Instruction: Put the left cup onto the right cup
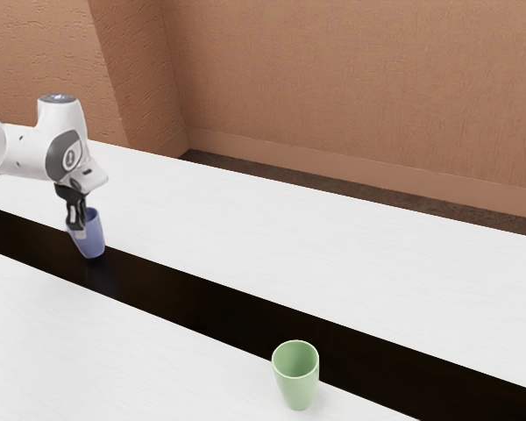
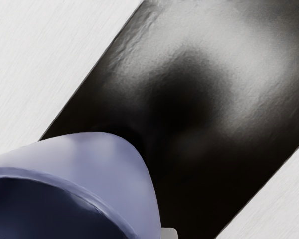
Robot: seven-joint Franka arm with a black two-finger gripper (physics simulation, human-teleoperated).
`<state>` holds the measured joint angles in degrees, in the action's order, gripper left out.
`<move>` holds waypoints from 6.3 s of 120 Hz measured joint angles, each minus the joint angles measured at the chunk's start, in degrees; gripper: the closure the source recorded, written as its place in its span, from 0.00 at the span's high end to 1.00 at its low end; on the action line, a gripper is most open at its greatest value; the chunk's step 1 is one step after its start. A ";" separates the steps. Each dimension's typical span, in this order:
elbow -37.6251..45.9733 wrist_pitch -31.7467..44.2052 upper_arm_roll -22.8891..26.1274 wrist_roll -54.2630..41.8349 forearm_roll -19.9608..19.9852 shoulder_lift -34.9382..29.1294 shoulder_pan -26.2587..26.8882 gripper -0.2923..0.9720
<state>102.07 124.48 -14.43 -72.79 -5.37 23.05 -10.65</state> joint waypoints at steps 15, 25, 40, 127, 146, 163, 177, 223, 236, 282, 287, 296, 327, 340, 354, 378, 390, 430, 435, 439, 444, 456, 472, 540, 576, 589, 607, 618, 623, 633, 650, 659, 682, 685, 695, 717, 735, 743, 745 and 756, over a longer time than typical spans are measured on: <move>0.00 -0.80 0.00 -0.01 -0.89 -1.59 1.07 0.15; 0.01 -1.35 -0.06 -0.01 -1.51 -2.33 2.02 0.15; -0.11 -1.92 -0.14 0.02 -2.39 -3.39 3.83 0.15; -4.00 -2.52 -0.24 2.28 -6.29 -5.63 16.78 0.15; -4.28 -2.26 -0.27 3.09 -6.18 -5.61 19.03 0.15; -4.69 -2.08 -0.40 3.82 -5.96 -5.57 21.06 0.15; -4.96 -1.99 -0.43 4.49 -5.75 -5.53 22.77 0.15; -5.00 -2.15 -0.51 7.34 -5.48 -6.04 28.76 0.15; -5.01 -2.20 -0.51 8.26 -5.51 -6.05 30.33 0.15; -6.61 -1.71 -0.51 11.18 -5.56 -4.83 34.97 0.15; -6.95 -1.57 -0.51 11.46 -5.55 -4.51 35.48 0.15; -7.27 -1.28 -0.49 11.95 -5.53 -3.95 36.16 0.15; -9.30 -2.85 -0.26 13.88 -4.70 -3.20 37.76 0.15; -10.48 -5.52 -0.21 14.79 -4.53 -3.36 38.70 0.15; -10.47 -7.62 -0.16 15.80 -4.45 -4.46 39.86 0.15; -10.34 -9.46 0.23 17.38 -4.34 -4.42 41.49 0.15; -10.06 -9.86 0.64 18.27 -4.28 -4.59 41.99 0.15; -9.02 -7.25 4.01 20.62 -3.92 -3.89 41.77 0.15; -8.97 -6.62 4.19 20.82 -3.74 -3.58 41.86 0.15; -8.96 -6.13 4.26 20.96 -3.50 -3.30 41.95 0.15; -8.96 -5.51 4.30 21.13 -3.22 -2.94 42.04 0.15; -9.10 -4.24 4.28 21.44 -2.23 -1.67 42.68 0.15; -9.00 -2.43 4.27 21.75 -0.78 -0.92 44.09 0.15; -3.72 -4.76 4.42 26.51 0.87 -6.37 48.01 0.15; -3.74 -7.23 4.43 29.68 1.59 -6.14 49.30 0.15; -4.73 -7.04 4.43 30.01 1.29 -4.89 49.38 0.15; -6.29 -6.36 4.42 30.10 1.04 -3.61 50.04 0.15; -7.57 -5.86 4.43 29.96 0.97 -2.66 50.23 0.15; -8.32 -5.68 4.42 29.86 0.95 -2.18 50.50 0.15; -9.01 -5.43 4.42 29.69 0.96 -1.82 51.07 0.15; -10.85 -5.20 4.42 29.41 0.96 -0.84 52.06 0.15; -11.56 -5.10 4.43 29.28 1.11 -0.18 52.62 0.15; -13.50 -4.82 4.40 29.02 1.92 1.84 54.84 0.15; -13.57 -4.98 4.38 29.04 2.03 1.91 55.16 0.15; -13.65 -6.45 4.21 29.29 2.70 1.83 55.94 0.15; -12.82 -11.54 3.90 30.45 3.20 -0.14 56.72 0.15; -12.54 -15.26 3.82 31.56 2.73 -2.15 57.41 0.15; -12.44 -16.44 3.81 32.07 2.22 -2.86 57.76 0.15; -12.43 -16.74 3.81 32.20 2.12 -3.02 57.87 0.15; -12.14 -18.11 3.81 32.96 1.74 -3.81 58.23 0.15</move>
<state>89.93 106.37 -10.62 -39.83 -3.62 19.24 47.58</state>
